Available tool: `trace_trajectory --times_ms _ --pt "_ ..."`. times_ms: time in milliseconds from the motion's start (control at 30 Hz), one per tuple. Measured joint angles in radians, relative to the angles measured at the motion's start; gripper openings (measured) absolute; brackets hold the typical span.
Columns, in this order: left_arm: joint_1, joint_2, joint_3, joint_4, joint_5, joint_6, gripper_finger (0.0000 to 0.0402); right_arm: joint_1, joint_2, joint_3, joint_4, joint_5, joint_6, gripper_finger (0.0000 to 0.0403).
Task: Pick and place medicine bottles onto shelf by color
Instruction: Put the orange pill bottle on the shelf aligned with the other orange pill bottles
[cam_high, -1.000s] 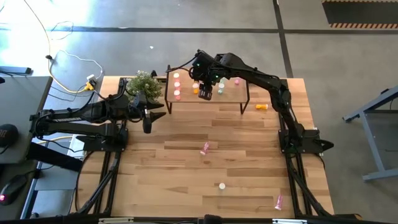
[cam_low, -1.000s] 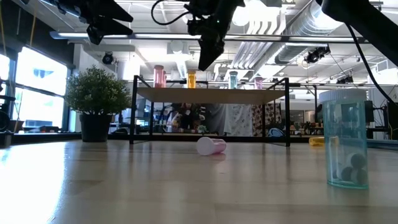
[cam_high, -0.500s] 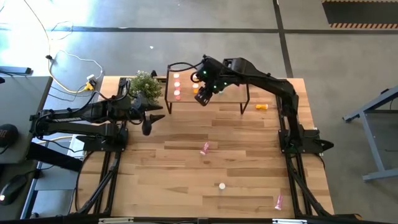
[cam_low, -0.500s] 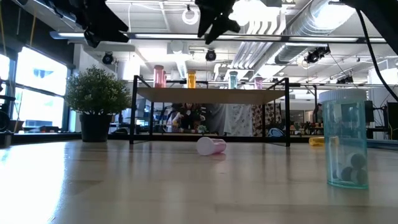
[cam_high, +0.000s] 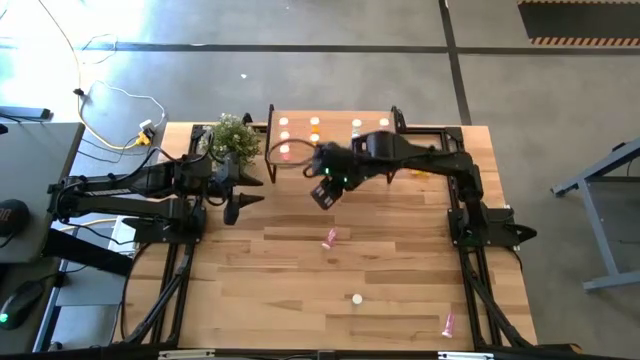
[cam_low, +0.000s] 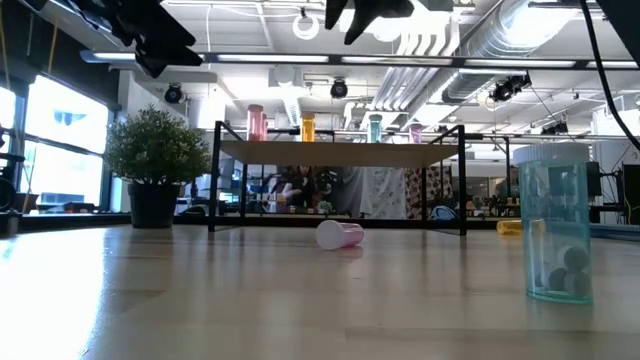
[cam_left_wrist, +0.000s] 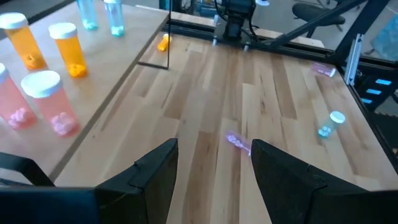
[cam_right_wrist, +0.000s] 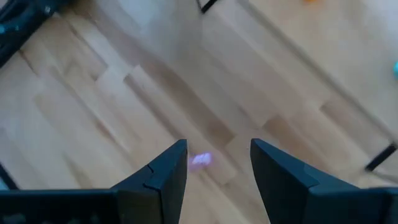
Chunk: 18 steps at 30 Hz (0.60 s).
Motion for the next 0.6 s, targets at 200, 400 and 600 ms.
trace_trajectory --times_ms 200,400,600 --pt "0.000 0.000 0.000 -0.009 0.033 0.001 0.0195 0.103 0.009 0.000 -0.049 0.033 0.163 0.0168" --pt "0.000 0.000 0.000 -0.009 0.122 0.016 0.0195 0.187 0.017 -0.033 -0.097 0.101 0.315 0.0168" --pt "0.000 0.000 0.000 -0.009 0.129 0.015 0.0195 0.234 0.016 -0.103 -0.094 0.102 0.400 0.0168"
